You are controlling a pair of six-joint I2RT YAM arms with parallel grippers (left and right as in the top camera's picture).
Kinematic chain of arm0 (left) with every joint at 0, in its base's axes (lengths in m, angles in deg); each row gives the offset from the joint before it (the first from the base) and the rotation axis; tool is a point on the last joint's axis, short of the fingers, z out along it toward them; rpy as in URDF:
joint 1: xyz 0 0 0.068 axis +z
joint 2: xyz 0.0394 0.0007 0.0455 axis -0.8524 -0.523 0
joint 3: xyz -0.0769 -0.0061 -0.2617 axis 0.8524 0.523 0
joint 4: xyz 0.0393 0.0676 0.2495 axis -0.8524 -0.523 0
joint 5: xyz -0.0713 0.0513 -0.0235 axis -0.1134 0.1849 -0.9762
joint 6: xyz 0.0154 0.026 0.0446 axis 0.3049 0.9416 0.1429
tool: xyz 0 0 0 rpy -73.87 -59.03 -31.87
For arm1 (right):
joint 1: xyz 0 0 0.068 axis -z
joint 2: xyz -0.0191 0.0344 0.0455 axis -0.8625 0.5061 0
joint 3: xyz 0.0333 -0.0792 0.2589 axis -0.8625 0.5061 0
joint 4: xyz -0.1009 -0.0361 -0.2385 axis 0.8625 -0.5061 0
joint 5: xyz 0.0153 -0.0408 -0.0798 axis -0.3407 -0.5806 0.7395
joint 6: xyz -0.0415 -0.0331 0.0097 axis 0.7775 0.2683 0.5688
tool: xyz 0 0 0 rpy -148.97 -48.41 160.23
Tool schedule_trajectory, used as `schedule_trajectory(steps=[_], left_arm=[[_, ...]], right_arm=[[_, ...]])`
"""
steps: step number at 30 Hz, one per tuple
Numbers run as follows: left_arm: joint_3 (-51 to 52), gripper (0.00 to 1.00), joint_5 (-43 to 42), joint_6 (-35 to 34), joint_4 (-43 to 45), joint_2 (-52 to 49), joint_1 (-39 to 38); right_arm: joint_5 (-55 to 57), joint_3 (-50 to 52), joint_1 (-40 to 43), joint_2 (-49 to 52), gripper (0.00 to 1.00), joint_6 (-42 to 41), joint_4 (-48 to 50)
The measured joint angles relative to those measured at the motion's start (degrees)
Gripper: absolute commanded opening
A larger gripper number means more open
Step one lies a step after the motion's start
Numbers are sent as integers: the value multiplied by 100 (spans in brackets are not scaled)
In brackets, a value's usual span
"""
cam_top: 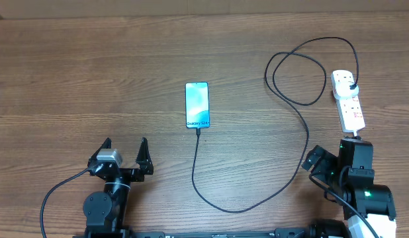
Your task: Plug charger to phone and switch on socket
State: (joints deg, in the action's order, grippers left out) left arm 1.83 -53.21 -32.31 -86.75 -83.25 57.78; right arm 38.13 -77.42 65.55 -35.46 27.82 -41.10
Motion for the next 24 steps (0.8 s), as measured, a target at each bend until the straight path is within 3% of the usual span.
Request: schedule_trajectory(steps=[14, 24], left_arm=[[0, 99, 0, 0, 0, 0, 0], [0, 100, 0, 0, 0, 0, 0]], right_arm=[[-2, 372, -732, -44, 100, 0, 166], [-2, 946, -756, -459, 100, 0, 501]])
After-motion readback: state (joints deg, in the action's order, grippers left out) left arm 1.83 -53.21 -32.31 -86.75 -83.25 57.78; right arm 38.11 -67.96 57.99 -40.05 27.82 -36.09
